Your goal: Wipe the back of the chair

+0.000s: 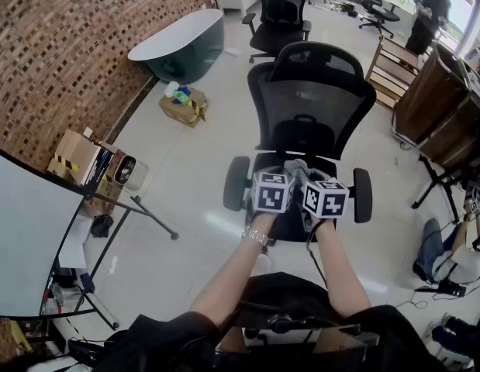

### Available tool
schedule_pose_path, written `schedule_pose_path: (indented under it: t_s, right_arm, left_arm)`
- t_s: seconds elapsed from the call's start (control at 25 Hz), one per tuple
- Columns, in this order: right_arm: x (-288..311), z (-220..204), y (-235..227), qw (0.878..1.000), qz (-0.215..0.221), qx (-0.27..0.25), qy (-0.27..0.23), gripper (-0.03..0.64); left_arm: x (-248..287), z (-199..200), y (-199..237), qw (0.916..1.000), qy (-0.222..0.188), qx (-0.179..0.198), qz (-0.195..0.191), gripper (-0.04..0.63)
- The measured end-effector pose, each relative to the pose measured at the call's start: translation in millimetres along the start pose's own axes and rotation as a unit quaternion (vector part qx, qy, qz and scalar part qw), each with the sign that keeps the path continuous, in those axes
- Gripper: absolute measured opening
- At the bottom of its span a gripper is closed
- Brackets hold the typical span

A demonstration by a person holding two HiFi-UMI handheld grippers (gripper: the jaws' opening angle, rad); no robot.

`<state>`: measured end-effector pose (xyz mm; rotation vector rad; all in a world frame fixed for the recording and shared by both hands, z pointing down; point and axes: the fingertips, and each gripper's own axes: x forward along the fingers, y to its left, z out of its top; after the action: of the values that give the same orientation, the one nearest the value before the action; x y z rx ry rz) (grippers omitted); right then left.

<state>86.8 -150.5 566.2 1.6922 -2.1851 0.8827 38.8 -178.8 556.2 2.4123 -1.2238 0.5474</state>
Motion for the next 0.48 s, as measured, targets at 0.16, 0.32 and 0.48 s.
schedule_pose_path:
  t_s: [0.16, 0.32, 0.48]
  right_arm:
    - [26.1, 16.8, 6.9, 1.000, 0.000, -0.001, -0.007, 0.043]
    - [46.2, 35.8, -44.9, 0.999, -0.041, -0.001, -0.003, 0.043]
    - [61.0, 116.9, -72.4, 0.996, -0.063, -0.030, -0.062, 0.041]
  left_arm:
    - [26.1, 24.2, 26.8, 0.9999, -0.001, 0.003, -0.010, 0.025]
    - [50.2, 45.3, 26.2, 0.9997, -0.004, 0.001, -0.024, 0.025]
    - [58.8, 54.0, 35.3, 0.9999, -0.008, -0.003, -0.008, 0.025]
